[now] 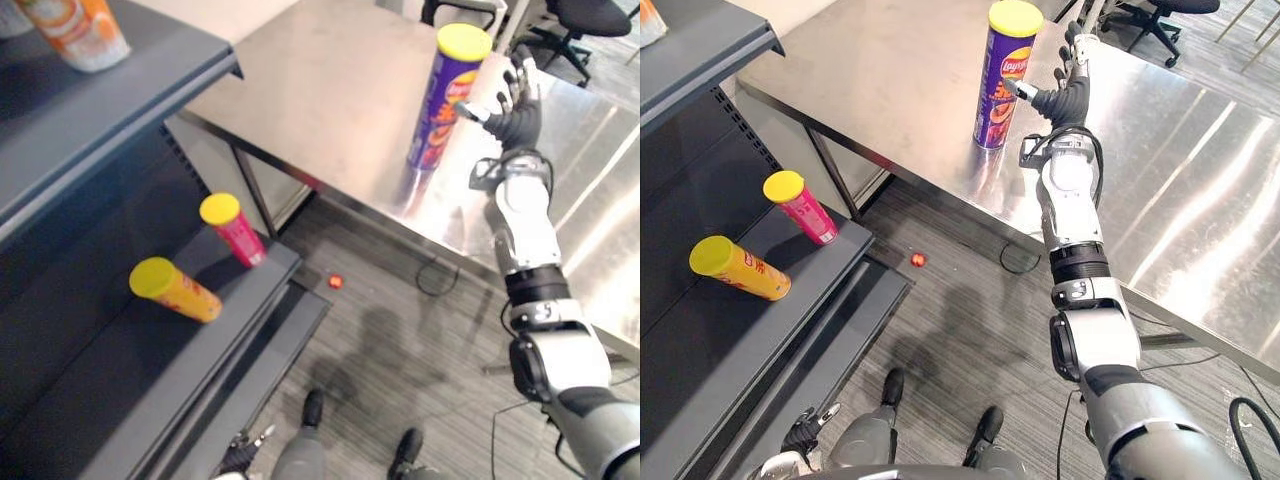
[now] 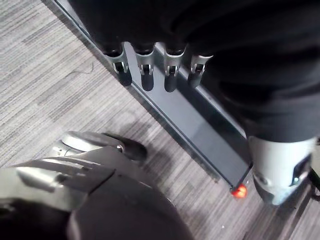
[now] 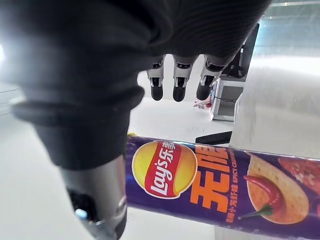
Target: Put the gum and the chips on the shelf.
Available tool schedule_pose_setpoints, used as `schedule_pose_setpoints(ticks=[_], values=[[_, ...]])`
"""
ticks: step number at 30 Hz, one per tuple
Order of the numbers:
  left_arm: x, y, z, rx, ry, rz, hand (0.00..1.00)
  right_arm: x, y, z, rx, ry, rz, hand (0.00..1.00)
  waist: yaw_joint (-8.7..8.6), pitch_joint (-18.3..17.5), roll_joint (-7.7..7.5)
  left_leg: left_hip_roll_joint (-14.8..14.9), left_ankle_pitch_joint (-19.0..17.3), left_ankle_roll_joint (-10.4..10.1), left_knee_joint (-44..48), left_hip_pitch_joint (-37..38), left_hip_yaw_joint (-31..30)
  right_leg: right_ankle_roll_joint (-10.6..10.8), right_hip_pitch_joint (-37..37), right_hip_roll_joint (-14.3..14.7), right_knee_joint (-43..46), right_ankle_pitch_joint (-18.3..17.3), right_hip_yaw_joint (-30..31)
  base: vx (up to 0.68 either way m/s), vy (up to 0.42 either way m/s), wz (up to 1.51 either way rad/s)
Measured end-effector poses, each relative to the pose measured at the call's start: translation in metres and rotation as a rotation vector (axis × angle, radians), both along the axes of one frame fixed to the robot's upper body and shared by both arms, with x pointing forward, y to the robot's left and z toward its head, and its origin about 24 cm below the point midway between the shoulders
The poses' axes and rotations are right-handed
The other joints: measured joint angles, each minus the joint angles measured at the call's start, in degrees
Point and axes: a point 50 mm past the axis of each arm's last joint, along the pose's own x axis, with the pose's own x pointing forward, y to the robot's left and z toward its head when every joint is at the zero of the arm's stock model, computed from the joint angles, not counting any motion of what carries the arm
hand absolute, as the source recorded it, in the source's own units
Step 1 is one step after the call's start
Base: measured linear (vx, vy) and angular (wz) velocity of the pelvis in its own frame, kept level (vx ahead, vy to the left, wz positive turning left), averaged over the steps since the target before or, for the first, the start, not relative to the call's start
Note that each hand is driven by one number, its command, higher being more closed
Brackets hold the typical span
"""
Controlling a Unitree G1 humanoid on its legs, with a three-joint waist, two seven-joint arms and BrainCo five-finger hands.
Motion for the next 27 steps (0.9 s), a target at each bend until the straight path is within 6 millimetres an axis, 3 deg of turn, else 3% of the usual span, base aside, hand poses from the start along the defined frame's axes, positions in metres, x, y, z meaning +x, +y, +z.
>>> schedule_pose_setpoints(ticks=[5, 8, 20, 21, 27], values=[[0.001, -0.001, 0.0, 0.005, -0.003, -0.003, 0.0, 0.003, 0.002, 0.01, 0.01, -0.011, -0.001, 0.0, 0.64, 0.0, 0.0, -0.1, 0.1, 0.0, 0.0, -0.5, -0.6, 0.0, 0.1, 0.0, -0.4, 0.0, -0.8, 0.03, 0.004, 0.08], [0.003, -0.001, 0.001, 0.01, -0.011, -0.005, 0.0, 0.005, -0.007, 0.013, 0.031, -0.008, -0.031, 0.0, 1.39, 0.0, 0.0, -0.1, 0.2, -0.1, 0.0, -1.2, -1.2, 0.0, 0.0, 0.1, -0.5, 0.0, -1.5, 0.01, 0.004, 0.12], [0.008, -0.002, 0.003, 0.019, -0.024, -0.025, 0.0, 0.011, -0.01, 0.025, 0.061, 0.003, -0.061, 0.0, 1.85, 0.6, 0.0, -0.2, 0.9, -0.2, 0.0, -3.3, -3.5, 0.0, -0.9, 0.4, -0.5, 0.0, -3.5, 0.01, 0.01, 0.09], [0.009, -0.002, 0.003, 0.02, -0.028, -0.027, 0.0, 0.013, -0.009, 0.025, 0.062, 0.011, -0.061, 1.0, 1.88, 1.0, 0.03, -0.2, 1.0, -0.1, 0.0, -3.3, -3.6, 0.0, -0.9, 0.4, -0.5, 0.0, -3.6, 0.0, 0.0, 0.0], [0.014, -0.002, 0.005, 0.025, -0.046, -0.035, 0.0, 0.017, -0.011, 0.028, 0.095, 0.027, -0.06, 1.0, 1.99, 2.4, 0.14, -0.1, 1.1, -0.2, 0.0, -3.4, -3.6, 0.0, -0.9, 0.4, -0.4, 0.0, -3.6, 0.0, 0.0, 0.0]])
